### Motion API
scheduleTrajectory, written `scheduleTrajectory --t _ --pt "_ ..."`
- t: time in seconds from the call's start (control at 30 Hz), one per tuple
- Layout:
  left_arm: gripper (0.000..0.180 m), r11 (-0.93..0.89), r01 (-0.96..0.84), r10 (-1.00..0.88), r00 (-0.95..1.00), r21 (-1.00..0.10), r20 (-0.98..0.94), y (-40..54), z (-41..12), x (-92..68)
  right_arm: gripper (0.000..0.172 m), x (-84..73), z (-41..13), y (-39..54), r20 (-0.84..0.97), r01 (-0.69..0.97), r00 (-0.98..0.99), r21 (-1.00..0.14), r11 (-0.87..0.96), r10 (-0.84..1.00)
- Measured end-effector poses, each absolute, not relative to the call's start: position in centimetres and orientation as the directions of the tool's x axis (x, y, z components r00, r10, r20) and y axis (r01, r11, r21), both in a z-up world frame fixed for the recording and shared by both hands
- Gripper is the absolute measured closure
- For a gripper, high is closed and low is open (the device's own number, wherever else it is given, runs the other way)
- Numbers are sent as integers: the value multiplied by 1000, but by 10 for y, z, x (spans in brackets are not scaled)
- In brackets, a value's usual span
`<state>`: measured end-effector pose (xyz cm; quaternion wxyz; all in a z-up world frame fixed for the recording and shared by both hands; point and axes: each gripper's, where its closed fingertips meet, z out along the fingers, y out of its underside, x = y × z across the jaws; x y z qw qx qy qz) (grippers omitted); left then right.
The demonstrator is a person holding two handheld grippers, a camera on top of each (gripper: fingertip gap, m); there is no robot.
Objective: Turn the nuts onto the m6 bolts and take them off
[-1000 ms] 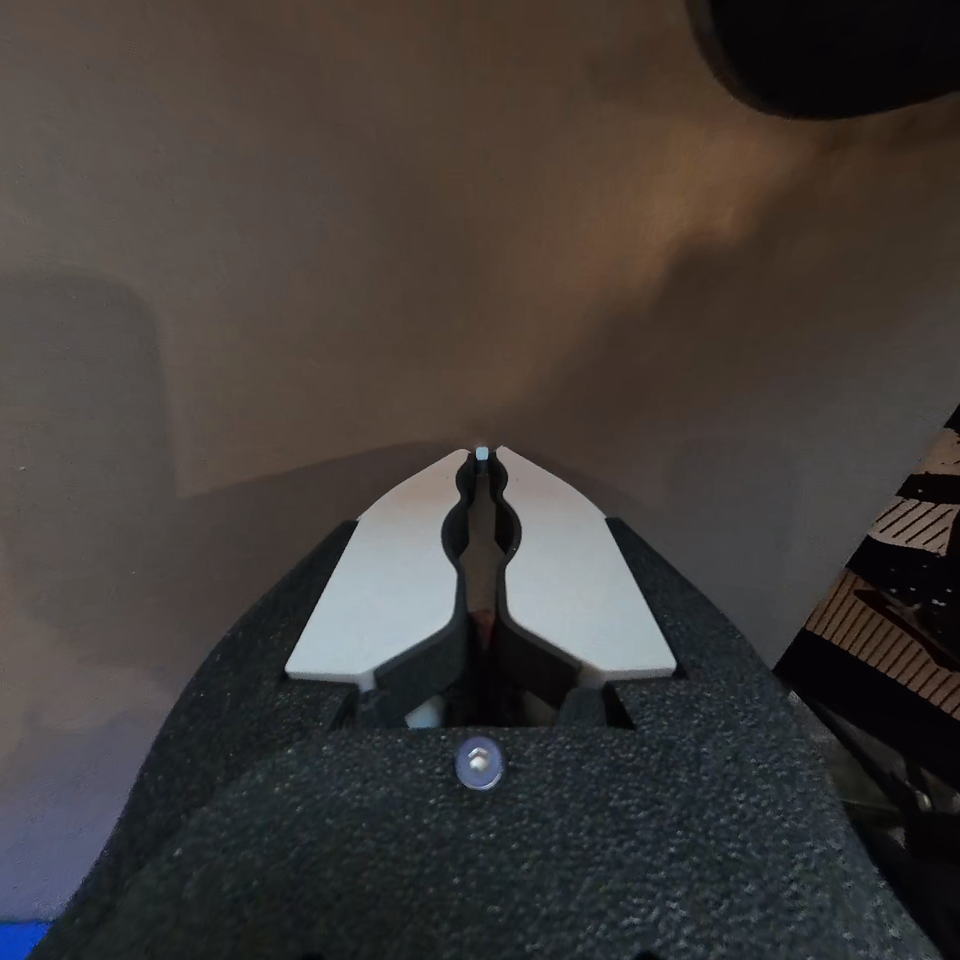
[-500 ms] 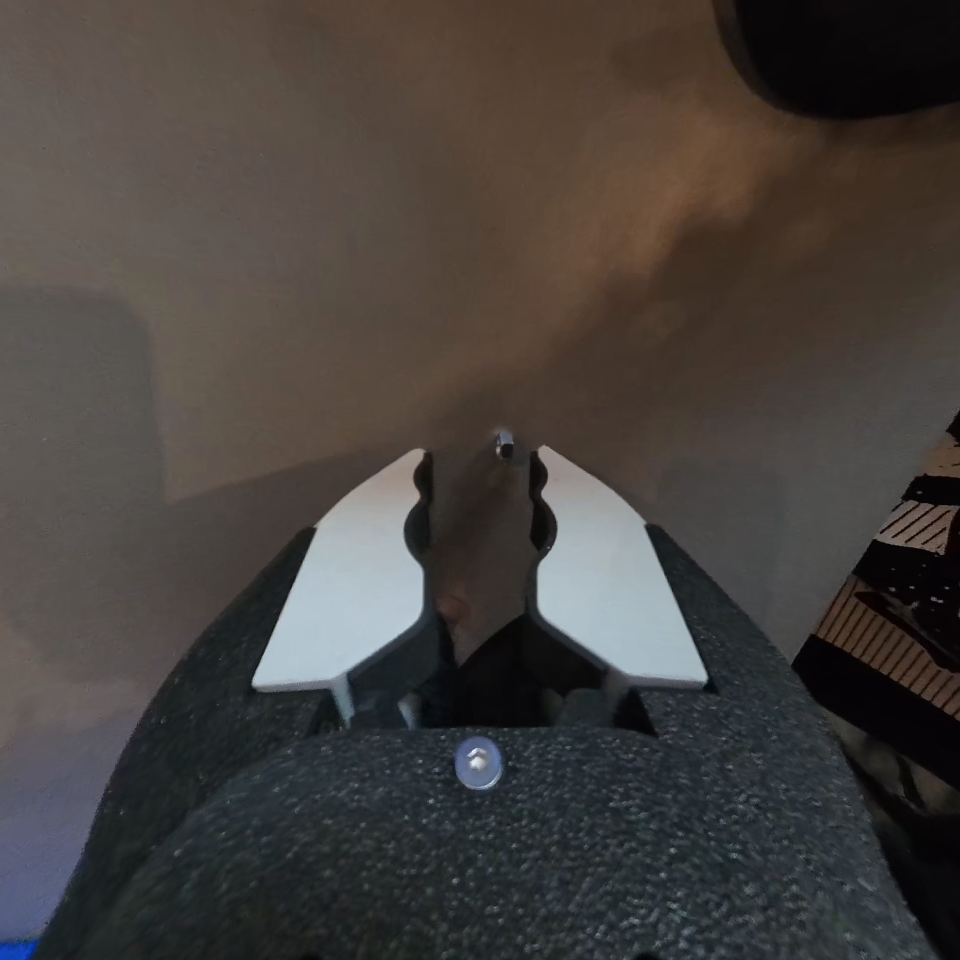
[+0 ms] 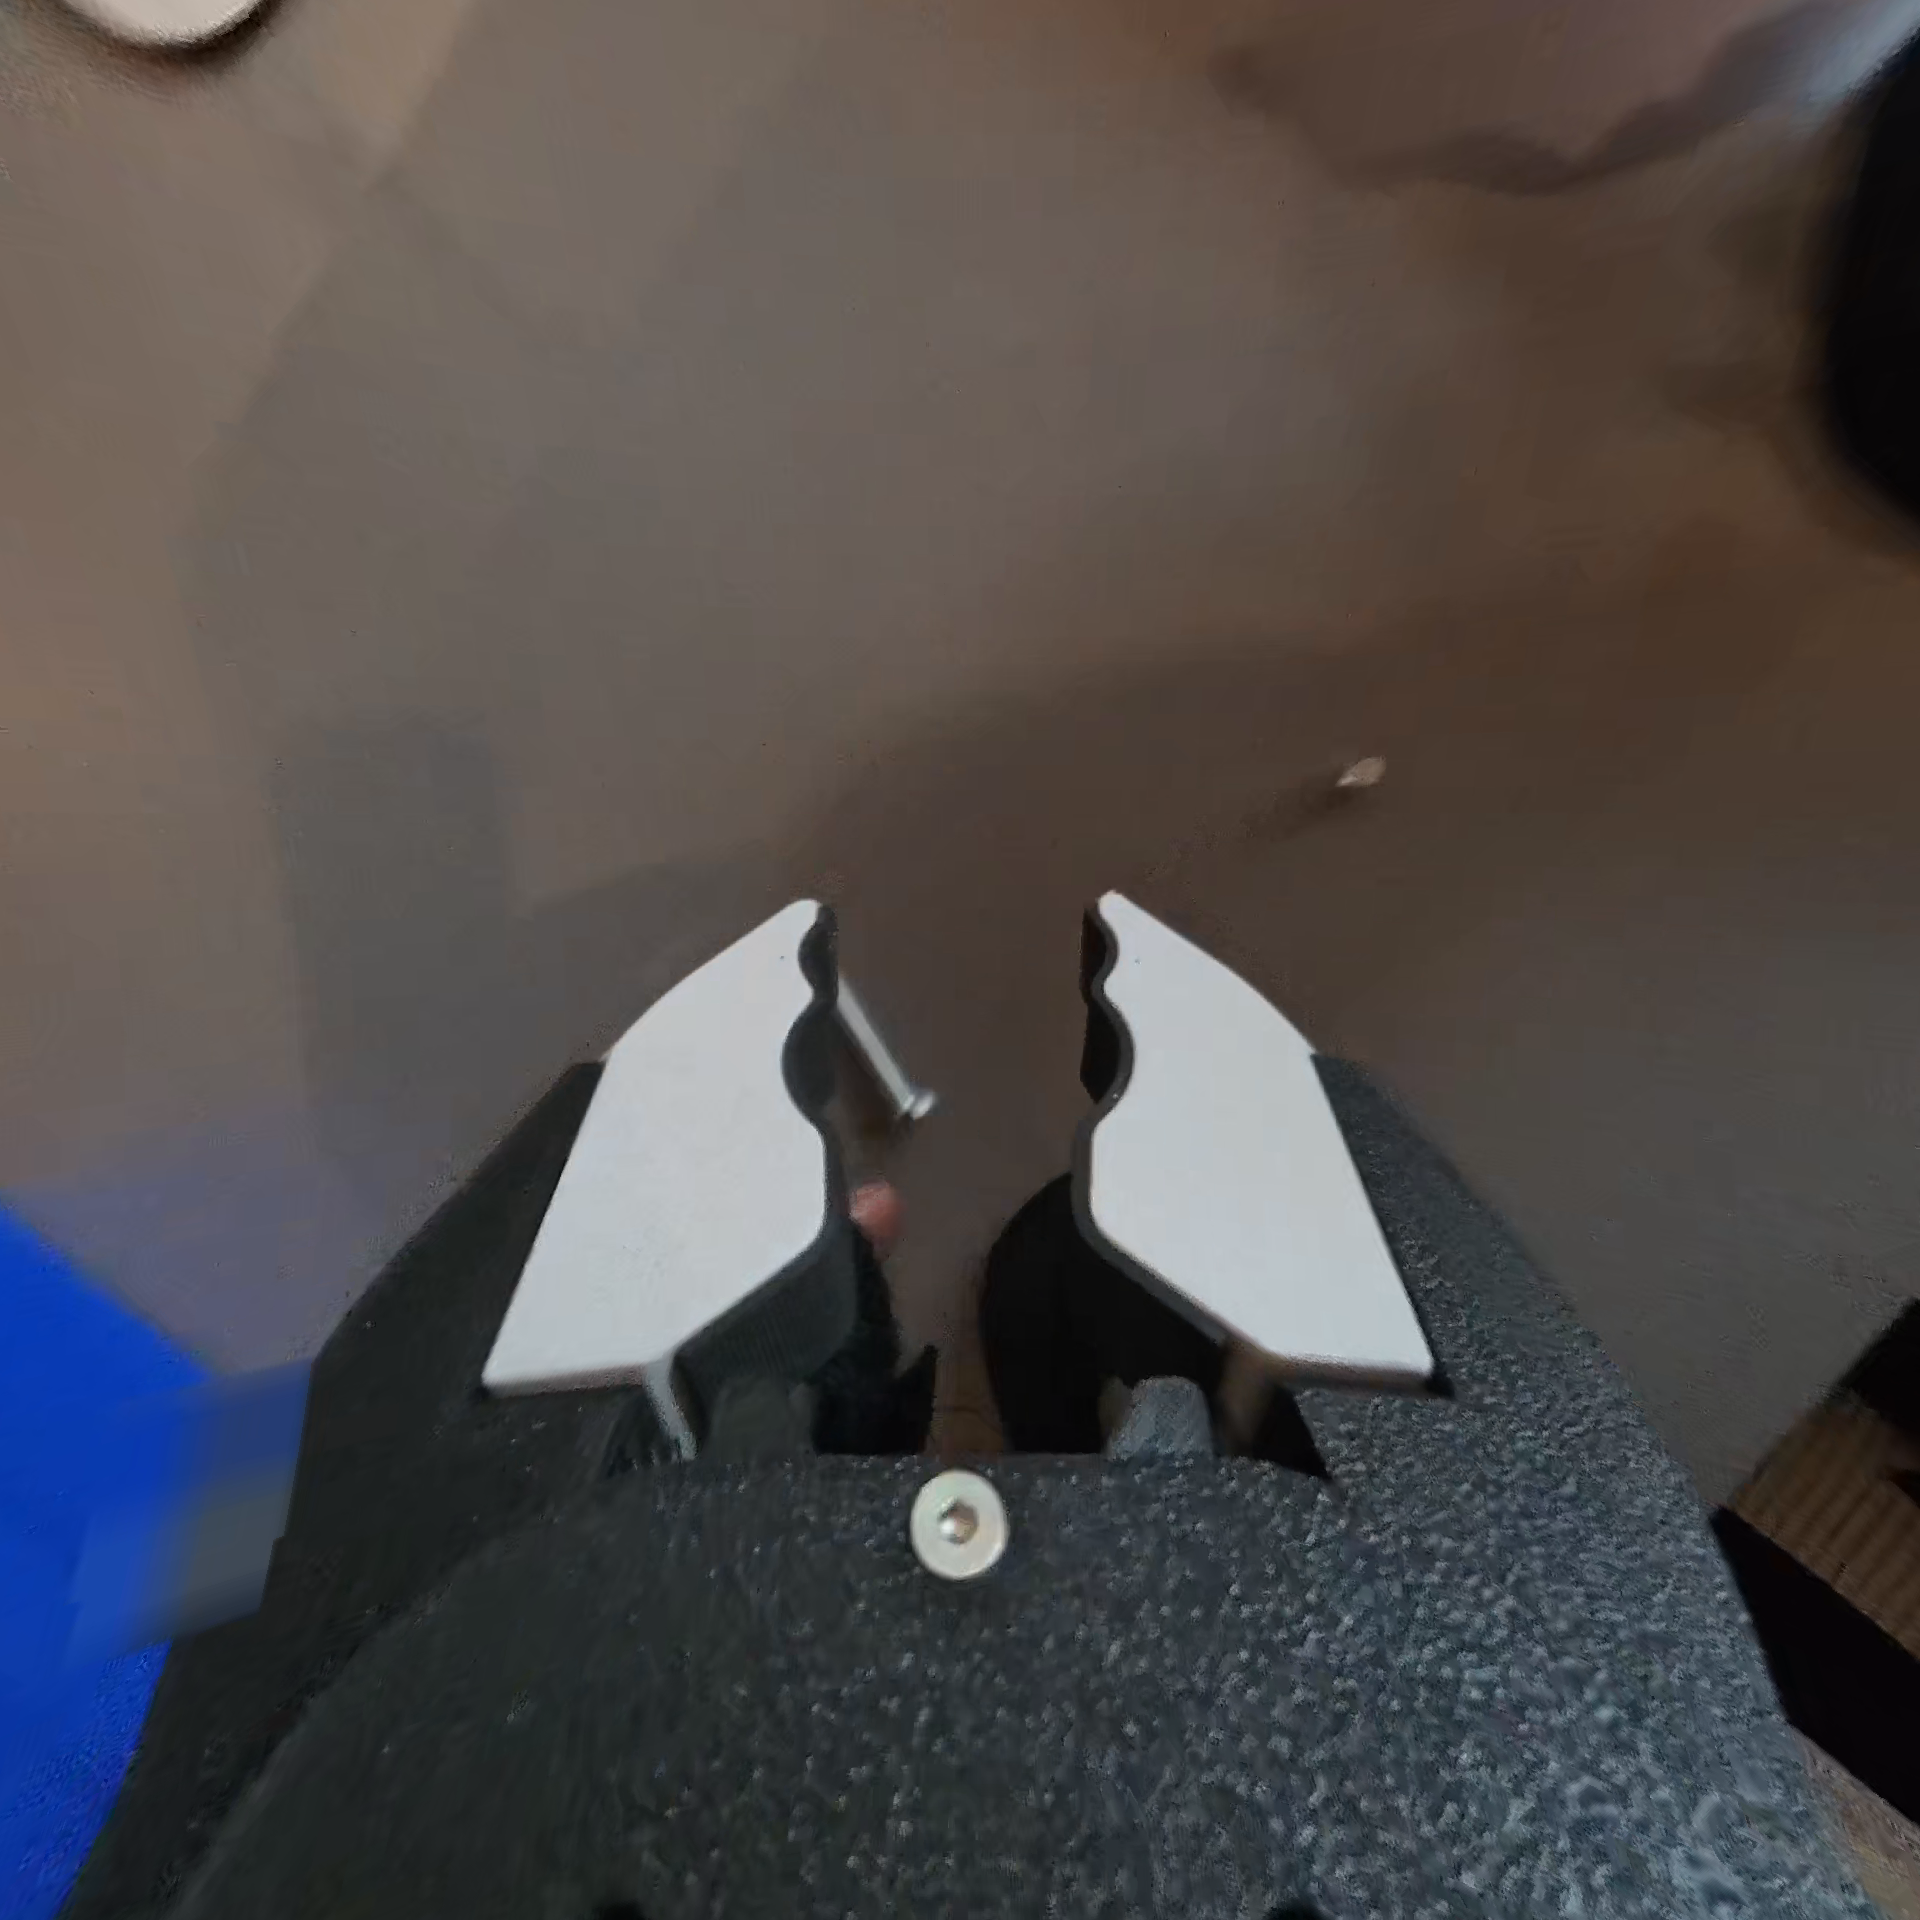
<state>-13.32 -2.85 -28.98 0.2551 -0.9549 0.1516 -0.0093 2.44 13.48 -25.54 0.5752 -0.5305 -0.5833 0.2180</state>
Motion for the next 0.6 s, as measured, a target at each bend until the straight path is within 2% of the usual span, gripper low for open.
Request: scheduleTrajectory --t 0.23,0.37,0.6 --pt "142 -903 -148 -121 988 -404 -90 -71 -316 -177 126 24 -255 134 448 368 224 -861 351 865" --pt "141 -916 -137 -114 990 -376 -83 -74 -336 -175 126 25 -254 135 444 365 231 -864 345 866" --pt "151 -928 -113 -84 992 -355 -97 -70 -346 -175 126 26 -254 136 442 363 237 -866 343 865"
